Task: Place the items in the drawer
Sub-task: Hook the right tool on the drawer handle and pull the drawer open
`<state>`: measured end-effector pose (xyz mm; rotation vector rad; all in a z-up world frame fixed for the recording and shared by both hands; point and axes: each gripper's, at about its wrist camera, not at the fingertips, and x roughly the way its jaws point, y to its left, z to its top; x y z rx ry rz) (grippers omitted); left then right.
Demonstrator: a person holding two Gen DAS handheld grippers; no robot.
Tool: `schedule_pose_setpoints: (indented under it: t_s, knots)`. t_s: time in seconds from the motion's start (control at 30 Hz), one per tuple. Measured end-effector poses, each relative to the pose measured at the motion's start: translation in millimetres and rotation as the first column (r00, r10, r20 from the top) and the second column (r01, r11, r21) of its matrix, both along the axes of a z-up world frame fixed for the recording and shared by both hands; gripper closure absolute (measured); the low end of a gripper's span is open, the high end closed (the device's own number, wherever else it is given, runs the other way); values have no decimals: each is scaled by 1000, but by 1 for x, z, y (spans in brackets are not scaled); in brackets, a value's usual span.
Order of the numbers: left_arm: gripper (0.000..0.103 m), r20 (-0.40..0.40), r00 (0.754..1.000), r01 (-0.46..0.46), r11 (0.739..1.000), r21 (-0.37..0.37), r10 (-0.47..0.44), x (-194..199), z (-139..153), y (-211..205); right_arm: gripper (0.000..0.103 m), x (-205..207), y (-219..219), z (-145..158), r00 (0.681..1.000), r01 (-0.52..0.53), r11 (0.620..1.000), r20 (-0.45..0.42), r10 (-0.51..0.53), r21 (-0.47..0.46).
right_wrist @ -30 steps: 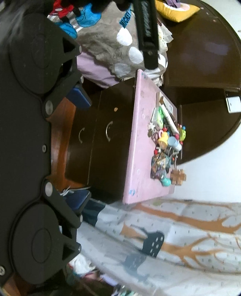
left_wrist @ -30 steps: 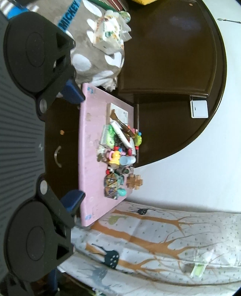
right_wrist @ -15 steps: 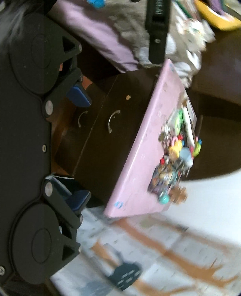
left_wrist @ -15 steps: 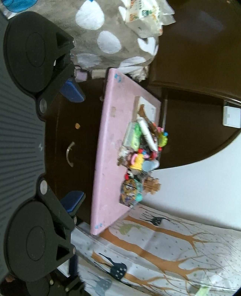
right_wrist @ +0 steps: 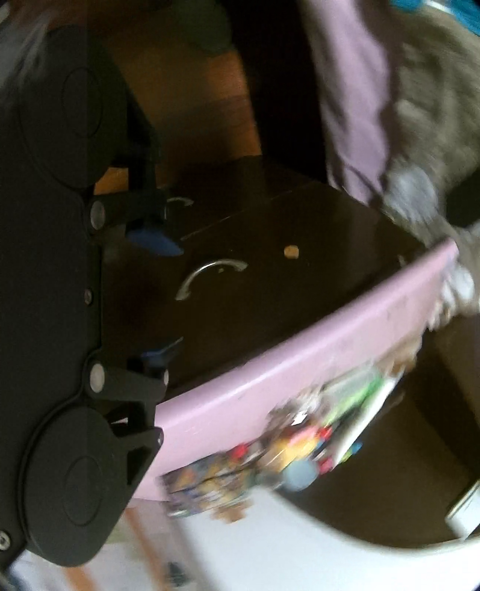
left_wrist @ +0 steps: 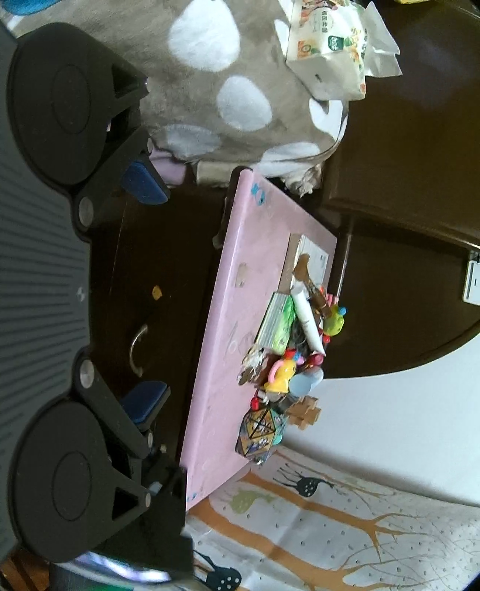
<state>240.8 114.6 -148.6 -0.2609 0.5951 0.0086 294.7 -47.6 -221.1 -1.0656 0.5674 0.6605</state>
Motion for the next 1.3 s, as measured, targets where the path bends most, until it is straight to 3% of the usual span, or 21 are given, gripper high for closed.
schedule_pose_setpoints:
  t_s: [0.17,0.33,0.6,0.7,0.8,0.97,1.3]
  knots:
    - [1,-3,1000,-10,997,-74,10,1,2,15,56,18,18,-27,997,-76,993,-14,75,-90]
    - [1,12,1000,9,998,-62,-8,1,8,17,57,29,25,-45,993,-115,983,-36,111,-142]
    - [1,20,1000,5,999,-52,-4,1,11,17,78,38,34,-62,989,-142,969,-71,131,-199]
    - [1,23,1000,4,999,-49,-3,1,13,17,93,43,36,-67,989,-138,964,-80,122,-227]
    - [1,26,1000,2,999,-45,-1,1,14,17,92,44,37,-71,988,-149,958,-86,131,-244]
    - [12,34,999,4,999,-39,-2,0,8,22,89,34,39,-76,985,-169,943,-78,153,-286]
    - [13,43,999,20,999,-38,-19,0,12,19,89,-17,32,-72,971,-237,924,-91,220,-302]
